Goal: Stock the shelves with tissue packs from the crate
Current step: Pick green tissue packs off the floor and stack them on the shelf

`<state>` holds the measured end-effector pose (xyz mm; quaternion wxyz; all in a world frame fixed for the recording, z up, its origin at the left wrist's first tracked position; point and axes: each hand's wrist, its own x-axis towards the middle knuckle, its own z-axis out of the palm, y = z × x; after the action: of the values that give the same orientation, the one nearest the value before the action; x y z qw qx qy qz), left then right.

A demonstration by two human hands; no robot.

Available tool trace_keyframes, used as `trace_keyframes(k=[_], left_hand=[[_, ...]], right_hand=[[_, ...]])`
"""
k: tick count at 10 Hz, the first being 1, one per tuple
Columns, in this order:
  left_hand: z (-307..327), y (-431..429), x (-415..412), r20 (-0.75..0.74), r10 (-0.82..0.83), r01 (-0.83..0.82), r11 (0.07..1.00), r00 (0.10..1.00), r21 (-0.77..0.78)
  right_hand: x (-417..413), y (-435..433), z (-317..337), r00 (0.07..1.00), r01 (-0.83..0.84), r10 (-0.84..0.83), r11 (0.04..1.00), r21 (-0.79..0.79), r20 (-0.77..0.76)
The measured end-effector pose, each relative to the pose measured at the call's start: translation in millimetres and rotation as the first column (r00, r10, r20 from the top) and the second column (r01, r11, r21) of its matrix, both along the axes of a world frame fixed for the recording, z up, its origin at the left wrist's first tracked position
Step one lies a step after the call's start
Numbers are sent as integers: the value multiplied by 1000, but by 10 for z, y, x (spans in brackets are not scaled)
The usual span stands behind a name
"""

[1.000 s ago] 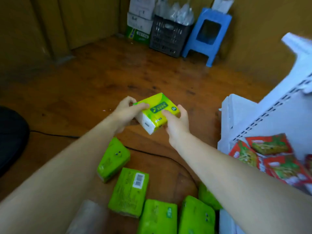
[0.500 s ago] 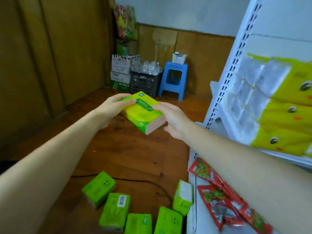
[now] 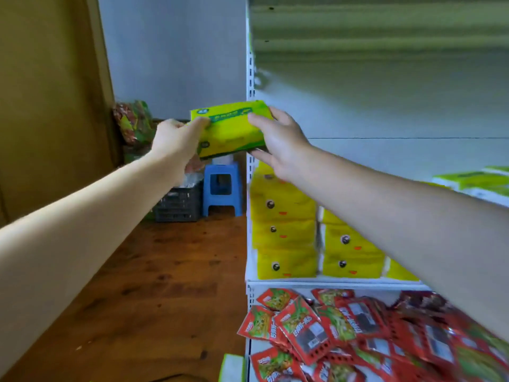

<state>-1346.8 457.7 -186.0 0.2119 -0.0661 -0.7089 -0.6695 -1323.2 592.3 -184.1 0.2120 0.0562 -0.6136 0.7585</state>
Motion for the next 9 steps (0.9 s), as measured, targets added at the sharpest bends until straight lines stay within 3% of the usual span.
trace_keyframes(k=[2,3,4,6,7,9], left_hand=[[153,1666,294,-5,-305,302,943,952,-142],[75,2550,447,-6,-355,348,919,935,-183],[10,3320,626,32,-447,445,877,894,-184],[-90,4464,948,34,-653,640,729,757,-244],[-197,4871,953,59,-690,673,677,721,-299],[-361,5304,605,208,-467,505,716,860,-482]], right_hand=[[541,1724,75,953,296,-296,955,-20,-56],[837,2545,-52,900,431,-423,900,70,-103],[1162,3304,-148,861,508,-490,844,171,-137],[1620,4541,-304,812,582,-583,807,102,-23],[1657,5002,-439,802,596,-597,802,39,28],[1387,5541,-683,788,609,-612,791,55,70]])
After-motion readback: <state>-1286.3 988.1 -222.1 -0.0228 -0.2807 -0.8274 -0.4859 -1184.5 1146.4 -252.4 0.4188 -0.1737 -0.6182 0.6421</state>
